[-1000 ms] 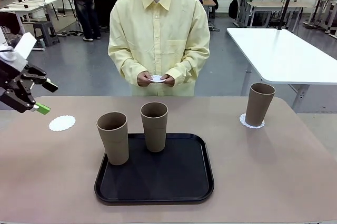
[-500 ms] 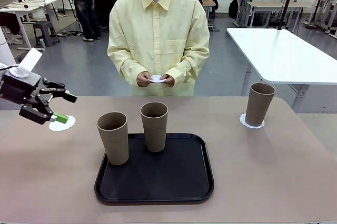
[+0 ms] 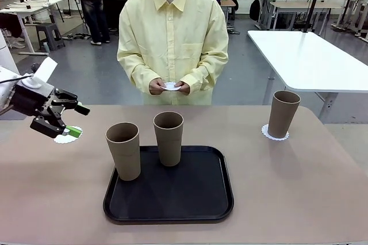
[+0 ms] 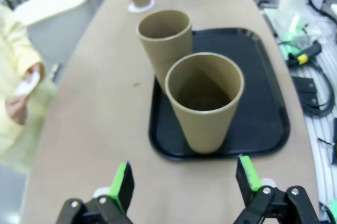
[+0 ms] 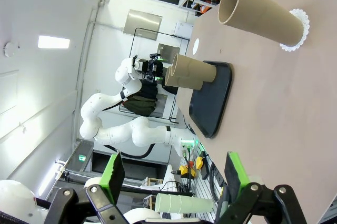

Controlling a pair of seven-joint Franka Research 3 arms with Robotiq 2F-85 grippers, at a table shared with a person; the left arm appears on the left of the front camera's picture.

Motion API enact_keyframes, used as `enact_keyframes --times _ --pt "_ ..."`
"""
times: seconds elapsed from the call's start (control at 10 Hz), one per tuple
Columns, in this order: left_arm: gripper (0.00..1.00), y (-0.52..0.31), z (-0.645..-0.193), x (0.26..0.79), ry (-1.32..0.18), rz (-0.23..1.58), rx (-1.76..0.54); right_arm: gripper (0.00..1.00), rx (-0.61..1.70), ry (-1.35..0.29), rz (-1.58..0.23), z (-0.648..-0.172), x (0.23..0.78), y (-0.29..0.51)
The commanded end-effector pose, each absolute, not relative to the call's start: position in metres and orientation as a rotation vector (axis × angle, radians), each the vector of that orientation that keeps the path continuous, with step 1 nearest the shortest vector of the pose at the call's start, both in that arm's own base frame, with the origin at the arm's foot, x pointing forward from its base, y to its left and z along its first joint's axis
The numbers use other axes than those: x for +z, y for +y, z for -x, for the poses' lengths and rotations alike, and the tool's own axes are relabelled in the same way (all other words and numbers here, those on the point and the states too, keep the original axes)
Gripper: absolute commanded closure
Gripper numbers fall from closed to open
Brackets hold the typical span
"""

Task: Place coasters on the table and set cups on them.
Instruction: Take one Reusable plastic cup from the Flat Tray and place it on a coaster set by the human.

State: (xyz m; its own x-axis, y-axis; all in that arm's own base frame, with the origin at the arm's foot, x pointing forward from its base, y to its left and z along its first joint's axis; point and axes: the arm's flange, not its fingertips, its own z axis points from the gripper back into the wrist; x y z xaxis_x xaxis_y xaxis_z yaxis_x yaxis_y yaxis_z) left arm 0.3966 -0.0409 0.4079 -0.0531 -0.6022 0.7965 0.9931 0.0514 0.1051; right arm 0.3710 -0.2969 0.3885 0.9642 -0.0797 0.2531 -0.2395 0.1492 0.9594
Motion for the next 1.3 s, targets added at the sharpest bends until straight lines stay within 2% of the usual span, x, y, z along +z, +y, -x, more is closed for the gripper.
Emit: enact_keyframes --times 0.0,0.5,0.6,1.0,1.2 --pt "0.00 -0.036 -0.397 0.407 -0.853 0.677 -1.452 0.00 0.102 -0.258 -1.417 -0.372 0.388 -0.297" --pt "0.00 -0.035 -0.393 0.408 -0.816 0.673 -1.443 0.00 0.102 -0.258 -1.417 -0.372 0.388 -0.297" --pt "0.00 -0.023 -0.402 0.396 -0.850 0.709 -1.426 0.00 0.102 -0.258 -1.417 -0.372 0.388 -0.297" --pt "0.00 -0.006 -0.393 0.333 -0.796 0.885 -1.463 0.00 0.102 -0.258 -1.417 -0.372 0.388 -0.297" --pt "0.00 -0.010 -0.390 0.306 -0.904 0.930 -1.448 0.00 0.102 -0.258 -1.417 -0.372 0.388 -0.297"
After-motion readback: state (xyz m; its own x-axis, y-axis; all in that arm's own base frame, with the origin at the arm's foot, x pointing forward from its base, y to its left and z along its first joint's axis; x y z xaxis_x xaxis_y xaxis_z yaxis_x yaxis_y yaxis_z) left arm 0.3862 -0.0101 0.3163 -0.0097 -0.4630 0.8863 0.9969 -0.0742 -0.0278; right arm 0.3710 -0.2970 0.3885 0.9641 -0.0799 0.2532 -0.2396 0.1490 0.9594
